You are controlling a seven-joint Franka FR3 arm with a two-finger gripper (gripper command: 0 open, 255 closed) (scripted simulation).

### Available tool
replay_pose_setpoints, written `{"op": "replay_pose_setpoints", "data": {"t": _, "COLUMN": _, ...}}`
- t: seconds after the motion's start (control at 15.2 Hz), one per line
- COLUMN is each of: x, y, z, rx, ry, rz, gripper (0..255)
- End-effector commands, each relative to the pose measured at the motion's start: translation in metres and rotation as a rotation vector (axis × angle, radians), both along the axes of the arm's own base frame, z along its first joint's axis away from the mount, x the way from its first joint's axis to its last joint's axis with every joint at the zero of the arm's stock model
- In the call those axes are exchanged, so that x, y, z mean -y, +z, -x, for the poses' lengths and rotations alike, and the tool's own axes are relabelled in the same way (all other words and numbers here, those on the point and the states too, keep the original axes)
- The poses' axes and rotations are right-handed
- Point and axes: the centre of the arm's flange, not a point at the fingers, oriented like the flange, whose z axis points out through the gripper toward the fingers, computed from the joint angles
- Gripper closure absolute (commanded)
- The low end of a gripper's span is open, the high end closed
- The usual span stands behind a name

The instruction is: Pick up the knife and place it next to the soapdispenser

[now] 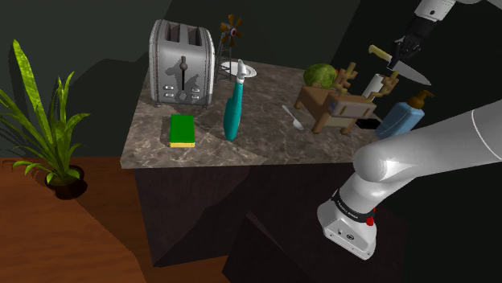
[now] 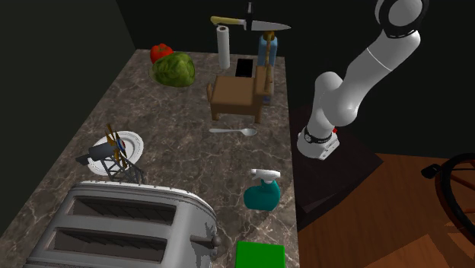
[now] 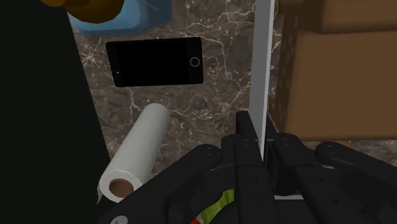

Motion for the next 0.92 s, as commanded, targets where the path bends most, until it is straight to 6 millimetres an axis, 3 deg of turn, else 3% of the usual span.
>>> {"op": "replay_pose_setpoints", "data": {"t": 0.0, "x": 0.0, "y": -0.011, "z": 0.0, "rx": 0.0, "ry": 0.0, "rz": 0.0, "gripper": 255}}
{"op": "replay_pose_setpoints", "data": {"t": 0.86, "x": 0.0, "y": -0.08, "z": 0.0, "rx": 0.0, "ry": 0.0, "rz": 0.0, "gripper": 255}}
